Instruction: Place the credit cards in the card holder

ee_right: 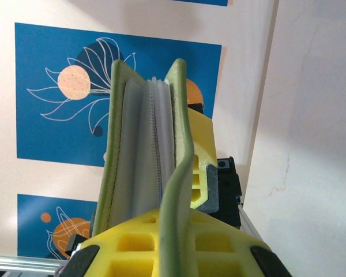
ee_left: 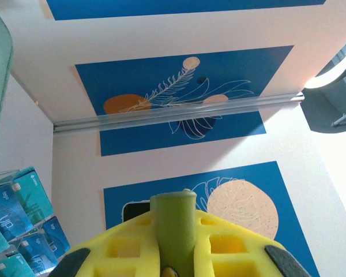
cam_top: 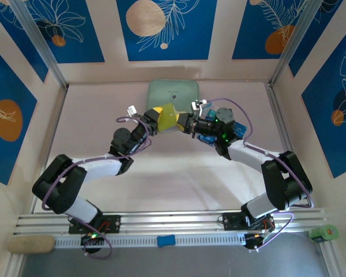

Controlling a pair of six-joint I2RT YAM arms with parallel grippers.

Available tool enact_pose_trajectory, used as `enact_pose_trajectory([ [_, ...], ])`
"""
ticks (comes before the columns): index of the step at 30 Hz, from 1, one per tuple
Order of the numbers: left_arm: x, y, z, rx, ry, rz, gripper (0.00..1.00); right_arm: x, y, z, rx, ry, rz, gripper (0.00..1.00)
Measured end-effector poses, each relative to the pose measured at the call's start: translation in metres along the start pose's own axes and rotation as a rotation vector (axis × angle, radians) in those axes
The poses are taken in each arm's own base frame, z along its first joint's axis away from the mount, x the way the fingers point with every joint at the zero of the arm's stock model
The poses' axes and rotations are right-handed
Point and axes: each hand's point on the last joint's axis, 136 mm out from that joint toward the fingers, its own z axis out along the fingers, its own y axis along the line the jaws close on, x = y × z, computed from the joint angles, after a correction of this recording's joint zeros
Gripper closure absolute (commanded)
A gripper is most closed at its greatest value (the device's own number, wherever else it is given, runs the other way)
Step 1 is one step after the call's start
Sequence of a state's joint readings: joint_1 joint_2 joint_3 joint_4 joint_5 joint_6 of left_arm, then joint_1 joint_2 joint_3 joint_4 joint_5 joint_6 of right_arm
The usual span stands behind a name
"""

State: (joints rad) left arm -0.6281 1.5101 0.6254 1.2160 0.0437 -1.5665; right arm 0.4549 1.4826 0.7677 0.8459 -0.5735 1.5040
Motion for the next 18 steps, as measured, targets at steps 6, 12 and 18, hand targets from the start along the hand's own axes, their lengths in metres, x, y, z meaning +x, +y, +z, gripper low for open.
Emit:
enact_pose_trajectory([
  [6,0.007,0.000,0.001,0.003,0.020,-0.003,1.00,0.001,-0.002,-0.010,0.004,-0.013,0.009,0.77],
  [12,0.007,0.000,0.001,0.003,0.020,-0.003,1.00,-0.005,0.000,-0.021,0.002,-0.042,0.003,0.81],
  [18,0.007,0.000,0.001,0.003,0.019,-0.003,1.00,-0.006,0.000,-0.024,0.003,-0.046,0.003,0.91],
])
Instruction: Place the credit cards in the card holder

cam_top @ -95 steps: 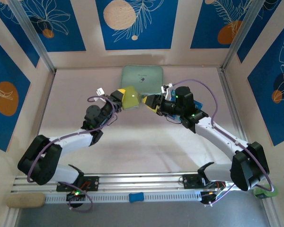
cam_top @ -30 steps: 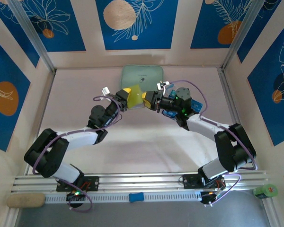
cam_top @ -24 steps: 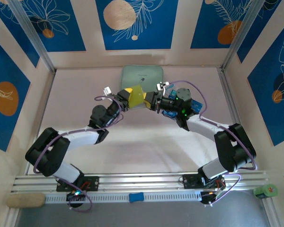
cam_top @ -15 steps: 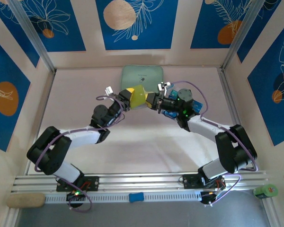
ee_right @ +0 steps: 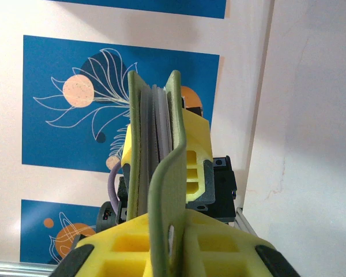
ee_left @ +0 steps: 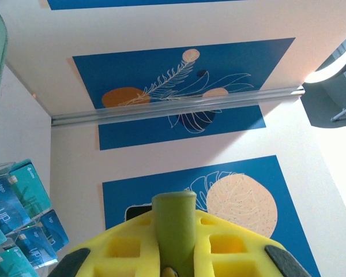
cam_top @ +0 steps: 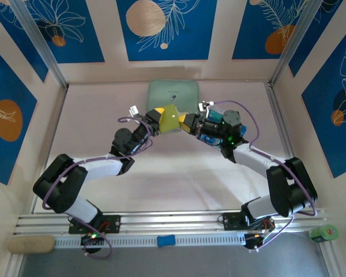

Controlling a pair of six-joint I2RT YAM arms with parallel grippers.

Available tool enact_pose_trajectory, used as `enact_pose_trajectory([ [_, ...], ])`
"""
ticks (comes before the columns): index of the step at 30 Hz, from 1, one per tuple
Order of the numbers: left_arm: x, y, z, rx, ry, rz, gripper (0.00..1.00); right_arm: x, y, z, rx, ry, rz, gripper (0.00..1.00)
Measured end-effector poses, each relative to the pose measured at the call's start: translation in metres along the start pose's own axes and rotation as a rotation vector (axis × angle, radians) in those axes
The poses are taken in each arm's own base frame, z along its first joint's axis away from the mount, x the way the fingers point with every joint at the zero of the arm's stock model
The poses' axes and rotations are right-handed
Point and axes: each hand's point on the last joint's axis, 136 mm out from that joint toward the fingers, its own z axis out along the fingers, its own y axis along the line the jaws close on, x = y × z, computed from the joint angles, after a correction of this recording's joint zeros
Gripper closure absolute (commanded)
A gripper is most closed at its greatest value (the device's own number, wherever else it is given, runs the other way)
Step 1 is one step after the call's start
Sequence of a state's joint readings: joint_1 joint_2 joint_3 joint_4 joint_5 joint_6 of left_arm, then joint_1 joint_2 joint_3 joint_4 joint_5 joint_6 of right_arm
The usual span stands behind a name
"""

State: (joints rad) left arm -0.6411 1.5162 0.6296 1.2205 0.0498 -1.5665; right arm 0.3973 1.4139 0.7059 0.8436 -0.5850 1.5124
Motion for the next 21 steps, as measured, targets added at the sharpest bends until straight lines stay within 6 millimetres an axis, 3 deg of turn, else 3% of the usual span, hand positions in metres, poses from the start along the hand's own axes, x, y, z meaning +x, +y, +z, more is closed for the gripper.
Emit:
enact_pose_trajectory([
  [4,0.0000,0.0005,0.0008,0.002,0.000,0.000,1.00,0.0002,-0.0006,-0.0005,0.000,0.002,0.004,0.93],
  [10,0.0005,0.0026,0.0013,-0.001,0.002,-0.001,1.00,0.0009,-0.0023,0.0000,-0.003,0.007,0.017,0.81],
  [12,0.0005,0.0020,0.0013,0.001,0.002,-0.001,1.00,0.0008,-0.0036,0.0005,-0.004,0.010,0.021,0.82],
  [16,0.0002,0.0015,0.0014,0.003,0.000,-0.001,1.00,0.0013,-0.0017,0.0004,-0.012,0.016,0.019,1.00],
  [21,-0.0001,0.0031,0.0021,0.003,-0.002,-0.004,1.00,0.0006,0.0004,-0.0005,-0.020,0.017,0.015,1.00],
])
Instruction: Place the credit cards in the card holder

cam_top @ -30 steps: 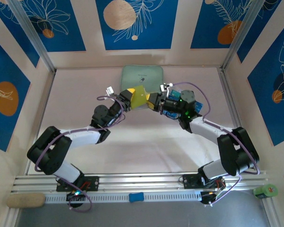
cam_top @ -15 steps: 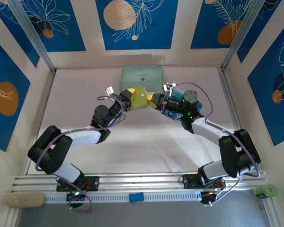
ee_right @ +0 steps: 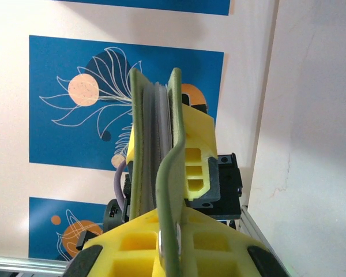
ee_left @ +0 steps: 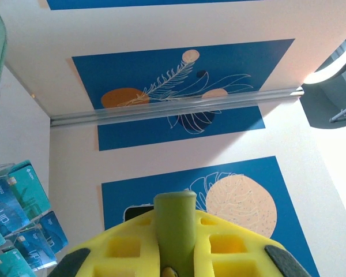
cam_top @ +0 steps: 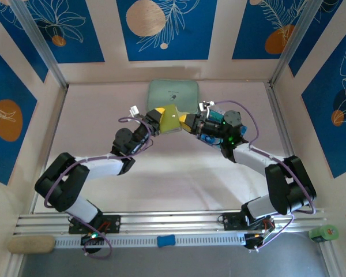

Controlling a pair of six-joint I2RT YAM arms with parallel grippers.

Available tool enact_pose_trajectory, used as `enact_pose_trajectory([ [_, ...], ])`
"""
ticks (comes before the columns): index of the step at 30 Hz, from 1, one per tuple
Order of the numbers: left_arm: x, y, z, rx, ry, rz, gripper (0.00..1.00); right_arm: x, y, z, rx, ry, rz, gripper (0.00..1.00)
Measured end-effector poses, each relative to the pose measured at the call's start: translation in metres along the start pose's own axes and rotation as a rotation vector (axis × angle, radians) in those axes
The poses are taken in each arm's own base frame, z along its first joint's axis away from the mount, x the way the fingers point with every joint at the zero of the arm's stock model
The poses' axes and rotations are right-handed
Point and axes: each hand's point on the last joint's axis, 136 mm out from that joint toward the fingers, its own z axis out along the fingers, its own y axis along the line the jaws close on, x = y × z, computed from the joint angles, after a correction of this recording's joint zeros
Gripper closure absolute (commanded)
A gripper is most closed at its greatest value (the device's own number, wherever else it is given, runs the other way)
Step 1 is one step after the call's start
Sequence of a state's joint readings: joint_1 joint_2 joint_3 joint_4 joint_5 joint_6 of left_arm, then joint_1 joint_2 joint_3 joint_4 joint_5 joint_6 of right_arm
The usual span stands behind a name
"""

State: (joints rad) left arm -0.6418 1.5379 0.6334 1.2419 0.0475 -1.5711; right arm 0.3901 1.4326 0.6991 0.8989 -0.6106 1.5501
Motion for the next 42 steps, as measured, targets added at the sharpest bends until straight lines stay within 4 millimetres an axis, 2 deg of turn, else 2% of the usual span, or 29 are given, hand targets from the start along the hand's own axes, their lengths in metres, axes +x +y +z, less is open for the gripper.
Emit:
enact_pose_trajectory([
  [4,0.000,0.002,0.000,-0.004,0.000,-0.003,0.98,0.000,-0.001,0.000,0.000,-0.001,0.000,1.00],
  [7,0.001,0.002,0.000,-0.003,0.005,0.000,0.71,0.001,-0.005,-0.002,0.005,-0.003,0.005,1.00],
  [11,0.004,0.006,-0.002,-0.010,0.012,0.004,0.42,0.005,-0.018,-0.006,0.027,-0.006,0.029,1.00],
  [16,0.005,0.025,-0.012,-0.058,0.016,0.018,0.10,0.011,-0.041,-0.013,0.070,-0.008,0.065,1.00],
  [18,0.006,0.035,-0.018,-0.084,0.019,0.027,0.02,0.014,-0.050,-0.016,0.088,-0.009,0.073,1.00],
  [24,0.009,0.063,-0.042,-0.174,0.032,0.054,0.00,0.025,-0.077,-0.026,0.147,-0.010,0.094,1.00],
  [29,0.005,0.072,-0.055,-0.232,0.040,0.111,0.00,0.032,-0.094,-0.033,0.188,-0.020,0.092,1.00],
  [37,0.001,0.066,-0.073,-0.420,0.111,0.331,0.00,0.045,-0.123,-0.040,0.270,-0.017,0.069,1.00],
  [42,-0.002,0.045,-0.069,-0.562,0.192,0.519,0.00,0.054,-0.136,-0.040,0.329,-0.008,0.033,1.00],
])
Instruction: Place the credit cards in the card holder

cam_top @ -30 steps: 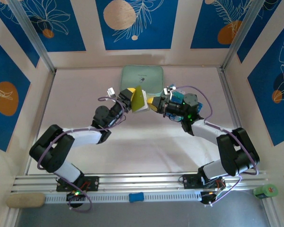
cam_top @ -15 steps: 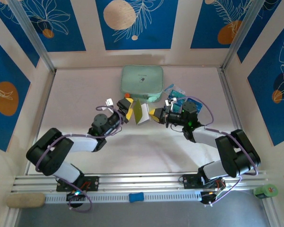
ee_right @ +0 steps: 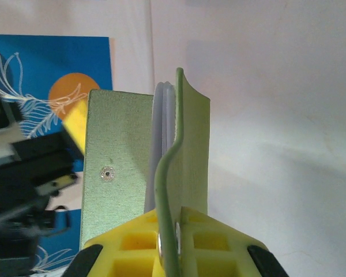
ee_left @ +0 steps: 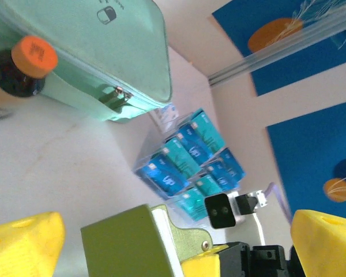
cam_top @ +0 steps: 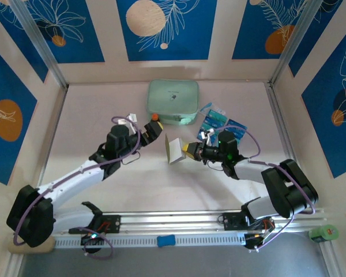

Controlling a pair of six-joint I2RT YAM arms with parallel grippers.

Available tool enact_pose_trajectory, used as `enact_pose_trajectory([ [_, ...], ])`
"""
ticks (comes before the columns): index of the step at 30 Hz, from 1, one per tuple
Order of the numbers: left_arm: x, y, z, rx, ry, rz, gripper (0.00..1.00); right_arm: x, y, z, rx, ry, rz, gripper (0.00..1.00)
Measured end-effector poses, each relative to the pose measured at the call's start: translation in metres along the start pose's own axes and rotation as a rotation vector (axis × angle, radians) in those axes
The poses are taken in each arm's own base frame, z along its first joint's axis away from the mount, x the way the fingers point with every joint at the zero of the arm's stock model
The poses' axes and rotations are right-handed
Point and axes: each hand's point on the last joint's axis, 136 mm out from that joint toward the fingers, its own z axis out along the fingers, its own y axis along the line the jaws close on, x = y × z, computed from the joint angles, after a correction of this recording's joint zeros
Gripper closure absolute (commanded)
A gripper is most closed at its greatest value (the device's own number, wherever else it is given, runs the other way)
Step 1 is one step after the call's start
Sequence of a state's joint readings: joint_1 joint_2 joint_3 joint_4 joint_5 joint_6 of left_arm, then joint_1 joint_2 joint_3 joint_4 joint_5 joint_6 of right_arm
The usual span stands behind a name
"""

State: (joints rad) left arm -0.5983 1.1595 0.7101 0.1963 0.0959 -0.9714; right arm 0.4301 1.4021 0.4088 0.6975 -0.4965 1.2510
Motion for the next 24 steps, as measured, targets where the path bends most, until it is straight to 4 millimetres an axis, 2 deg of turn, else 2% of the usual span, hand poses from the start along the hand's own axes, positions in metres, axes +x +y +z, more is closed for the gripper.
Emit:
enact_pose_trajectory([
  [3,-0.002,-0.003,-0.001,-0.080,0.053,0.094,0.00,0.004,-0.005,0.003,0.025,-0.003,-0.022,1.00],
  [5,0.004,-0.001,0.001,-0.128,0.101,0.141,0.00,0.006,-0.010,0.004,0.042,-0.005,-0.030,1.00],
  [9,0.027,0.005,0.016,-0.238,0.232,0.249,0.00,0.009,-0.014,0.008,0.063,-0.005,-0.043,1.00],
  [15,0.057,-0.001,0.034,-0.349,0.374,0.436,0.00,0.017,-0.020,0.012,0.093,0.003,-0.065,1.00],
  [20,0.066,0.000,0.039,-0.402,0.419,0.522,0.00,0.019,-0.025,0.013,0.118,0.004,-0.068,1.00],
  [24,0.071,0.014,0.041,-0.452,0.449,0.549,0.00,0.019,-0.027,0.013,0.128,0.001,-0.071,1.00],
])
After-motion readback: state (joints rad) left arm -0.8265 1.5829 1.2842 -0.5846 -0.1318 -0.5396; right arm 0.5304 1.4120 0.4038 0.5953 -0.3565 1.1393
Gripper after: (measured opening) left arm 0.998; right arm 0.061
